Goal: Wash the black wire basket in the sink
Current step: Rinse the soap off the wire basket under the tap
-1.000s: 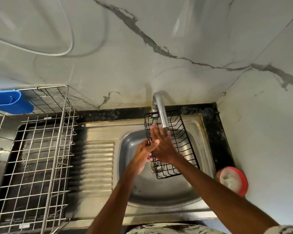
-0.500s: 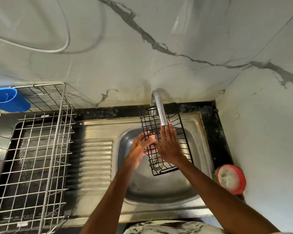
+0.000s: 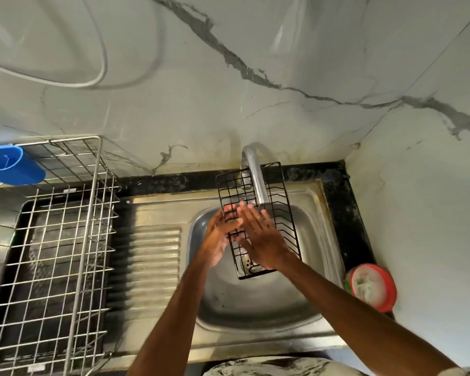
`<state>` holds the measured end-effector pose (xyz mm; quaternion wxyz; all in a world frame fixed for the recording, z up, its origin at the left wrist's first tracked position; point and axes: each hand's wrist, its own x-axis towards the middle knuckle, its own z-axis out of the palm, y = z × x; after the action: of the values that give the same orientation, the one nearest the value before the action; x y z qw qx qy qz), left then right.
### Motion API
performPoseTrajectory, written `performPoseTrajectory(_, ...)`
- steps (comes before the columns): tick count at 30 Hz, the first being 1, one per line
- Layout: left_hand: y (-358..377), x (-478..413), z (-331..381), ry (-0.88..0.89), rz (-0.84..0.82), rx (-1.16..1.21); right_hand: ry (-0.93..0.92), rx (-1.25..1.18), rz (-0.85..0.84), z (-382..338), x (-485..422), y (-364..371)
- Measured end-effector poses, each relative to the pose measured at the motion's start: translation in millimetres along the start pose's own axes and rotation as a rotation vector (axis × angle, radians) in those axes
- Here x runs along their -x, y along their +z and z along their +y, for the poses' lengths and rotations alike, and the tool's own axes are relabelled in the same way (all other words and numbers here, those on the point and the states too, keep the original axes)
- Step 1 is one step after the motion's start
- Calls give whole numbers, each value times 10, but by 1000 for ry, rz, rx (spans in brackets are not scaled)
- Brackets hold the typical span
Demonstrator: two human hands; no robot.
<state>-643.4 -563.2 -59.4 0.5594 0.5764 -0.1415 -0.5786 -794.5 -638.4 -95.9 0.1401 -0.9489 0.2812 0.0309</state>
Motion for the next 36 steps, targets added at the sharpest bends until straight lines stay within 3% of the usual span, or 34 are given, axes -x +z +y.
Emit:
performPoseTrajectory(3,-7,-37,49,-14,11,3,318,-63,-30,8,-76,19)
performPoseTrajectory(4,-11,-57,55,-17,17,-4,300,-80,-49,-31,-81,27)
performPoseTrajectory(7,-63,-125,48,-9,52,-24,-54,-200,-38,-82,10,-5)
performPoseTrajectory(9,-112,-144,50,-13,65,-9,-60,-510,-52,-61,87,-145)
performPoseTrajectory(14,-74,-90,81,-41,34,26,525,-1539,212,-6,-227,-488)
performPoseTrajectory(16,-23,-87,68,-56,24,21,661,-1890,158,92,-416,-555)
performPoseTrajectory(18,26,-92,91,-56,31,12,684,-2079,89,138,-472,-566)
performPoseTrajectory(20,36,-115,110,-36,31,3,683,-2074,-51,135,-391,-462)
performPoseTrajectory(24,-45,-196,87,-1,26,2,736,-1746,-363,118,-171,-259)
performPoseTrajectory(27,-48,-178,108,-22,13,-30,741,-1704,-257,169,-192,-369)
performPoseTrajectory(31,13,-144,113,-18,-28,-48,683,-1989,-53,210,-332,-472)
performPoseTrajectory(33,28,-145,97,-19,-14,-50,675,-1998,-95,193,-293,-401)
performPoseTrajectory(36,38,-181,66,-19,-10,-102,765,-1780,-236,183,-153,-214)
